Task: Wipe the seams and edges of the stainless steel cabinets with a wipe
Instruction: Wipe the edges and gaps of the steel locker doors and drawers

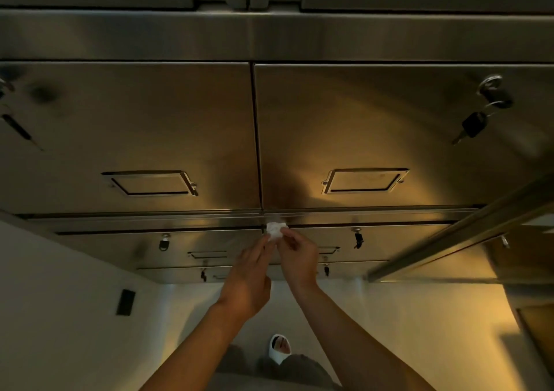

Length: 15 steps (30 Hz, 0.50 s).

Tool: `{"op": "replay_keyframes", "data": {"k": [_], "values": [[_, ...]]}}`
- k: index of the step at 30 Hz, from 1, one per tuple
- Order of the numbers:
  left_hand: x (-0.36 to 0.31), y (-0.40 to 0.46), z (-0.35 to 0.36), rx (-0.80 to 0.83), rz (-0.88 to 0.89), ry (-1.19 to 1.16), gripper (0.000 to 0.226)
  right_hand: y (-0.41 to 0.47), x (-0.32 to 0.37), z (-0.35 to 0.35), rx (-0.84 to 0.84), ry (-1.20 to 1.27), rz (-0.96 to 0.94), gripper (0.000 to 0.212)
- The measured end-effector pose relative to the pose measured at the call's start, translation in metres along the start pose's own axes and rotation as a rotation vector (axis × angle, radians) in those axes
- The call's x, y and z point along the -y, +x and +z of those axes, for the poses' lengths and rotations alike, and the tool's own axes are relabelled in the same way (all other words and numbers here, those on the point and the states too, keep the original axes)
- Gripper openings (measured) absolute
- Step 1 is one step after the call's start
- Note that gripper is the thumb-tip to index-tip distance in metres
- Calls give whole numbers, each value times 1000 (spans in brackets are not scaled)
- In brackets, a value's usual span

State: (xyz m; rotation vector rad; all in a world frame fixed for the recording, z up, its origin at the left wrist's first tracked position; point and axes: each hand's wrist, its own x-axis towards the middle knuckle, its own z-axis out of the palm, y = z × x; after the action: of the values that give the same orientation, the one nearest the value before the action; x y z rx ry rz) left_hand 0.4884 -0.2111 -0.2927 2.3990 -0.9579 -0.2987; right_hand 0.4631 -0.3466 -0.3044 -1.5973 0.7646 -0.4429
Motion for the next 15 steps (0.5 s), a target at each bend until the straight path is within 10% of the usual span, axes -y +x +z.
{"op": "replay_keyframes", "data": {"k": [5,15], "values": [[15,14,7,146,-2,69,91,-5,7,4,91,-64,-109,34],[24,14,11,40,-36,25,84,-1,0,0,436,-948,-406,80]]}}
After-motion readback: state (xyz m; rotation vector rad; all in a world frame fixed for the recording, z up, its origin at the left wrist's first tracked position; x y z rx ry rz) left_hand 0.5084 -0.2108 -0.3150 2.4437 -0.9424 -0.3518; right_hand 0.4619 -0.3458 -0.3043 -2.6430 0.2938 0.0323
